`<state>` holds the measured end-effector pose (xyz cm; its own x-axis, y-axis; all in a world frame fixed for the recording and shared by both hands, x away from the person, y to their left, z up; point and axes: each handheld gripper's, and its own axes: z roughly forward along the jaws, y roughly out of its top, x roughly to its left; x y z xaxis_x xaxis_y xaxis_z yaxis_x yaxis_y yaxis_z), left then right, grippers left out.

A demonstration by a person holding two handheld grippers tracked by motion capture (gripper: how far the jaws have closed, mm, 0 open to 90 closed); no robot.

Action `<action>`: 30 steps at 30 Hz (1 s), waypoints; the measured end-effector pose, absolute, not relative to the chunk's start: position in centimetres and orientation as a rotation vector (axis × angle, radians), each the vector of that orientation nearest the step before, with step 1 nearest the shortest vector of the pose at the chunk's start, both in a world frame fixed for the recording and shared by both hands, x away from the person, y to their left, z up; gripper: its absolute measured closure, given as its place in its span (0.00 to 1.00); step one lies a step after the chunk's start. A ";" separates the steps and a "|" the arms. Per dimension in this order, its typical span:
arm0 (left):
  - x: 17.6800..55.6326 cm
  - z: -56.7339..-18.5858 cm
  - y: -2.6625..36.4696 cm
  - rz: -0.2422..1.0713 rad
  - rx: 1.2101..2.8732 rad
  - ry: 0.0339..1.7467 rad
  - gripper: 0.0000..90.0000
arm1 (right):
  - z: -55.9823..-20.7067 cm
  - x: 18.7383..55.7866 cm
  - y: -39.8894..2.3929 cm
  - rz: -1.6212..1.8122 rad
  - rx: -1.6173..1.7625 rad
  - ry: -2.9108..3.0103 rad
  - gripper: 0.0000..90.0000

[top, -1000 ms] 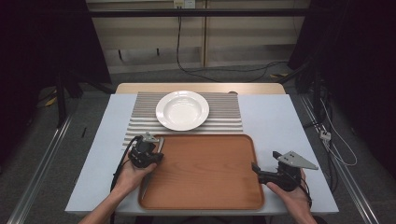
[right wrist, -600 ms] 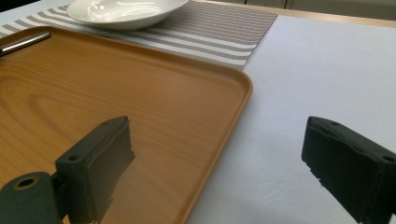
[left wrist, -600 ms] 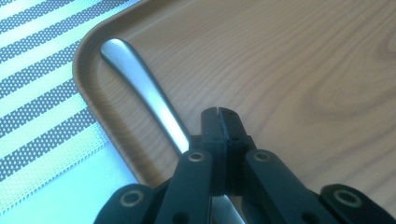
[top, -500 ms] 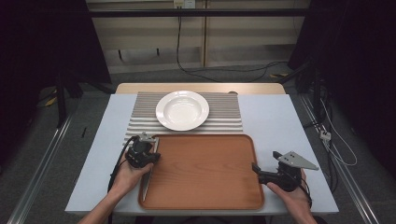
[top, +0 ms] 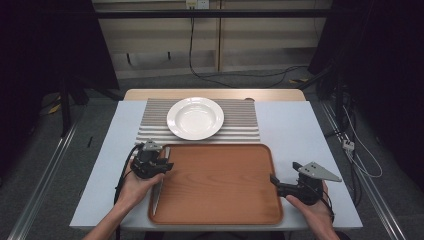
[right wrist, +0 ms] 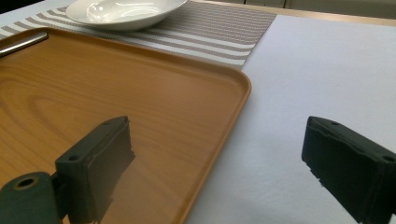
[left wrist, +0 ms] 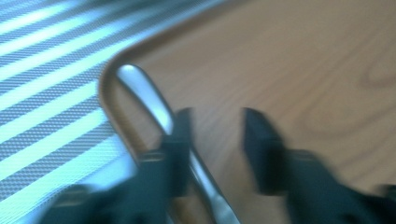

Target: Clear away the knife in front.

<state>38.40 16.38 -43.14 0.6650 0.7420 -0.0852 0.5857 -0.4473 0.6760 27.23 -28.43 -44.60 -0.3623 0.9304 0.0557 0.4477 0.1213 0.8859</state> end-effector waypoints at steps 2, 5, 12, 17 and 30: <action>38.2 -42.8 16.4 0.326 2.155 1.020 0.44 | -44.6 27.2 -28.4 1.187 1.328 1.877 0.09; 38.0 -42.4 16.5 0.347 2.110 1.012 0.22 | -44.6 27.3 -28.5 1.188 1.334 1.872 0.09; 36.9 -41.3 17.7 0.389 2.009 1.003 0.08 | -44.6 27.3 -28.5 1.186 1.339 1.872 0.09; 35.8 -41.2 18.4 0.450 2.012 1.010 0.12 | -44.7 27.3 -28.4 1.182 1.341 1.873 0.09; 33.5 -42.0 20.8 0.517 1.977 1.033 0.07 | -44.7 27.5 -28.5 1.178 1.346 1.872 0.09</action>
<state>33.48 20.77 -41.96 0.5779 0.8159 -0.0159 0.4762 -0.3213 0.8185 27.47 -28.51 -44.75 -0.3512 0.9344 0.0591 0.4575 0.1162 0.8816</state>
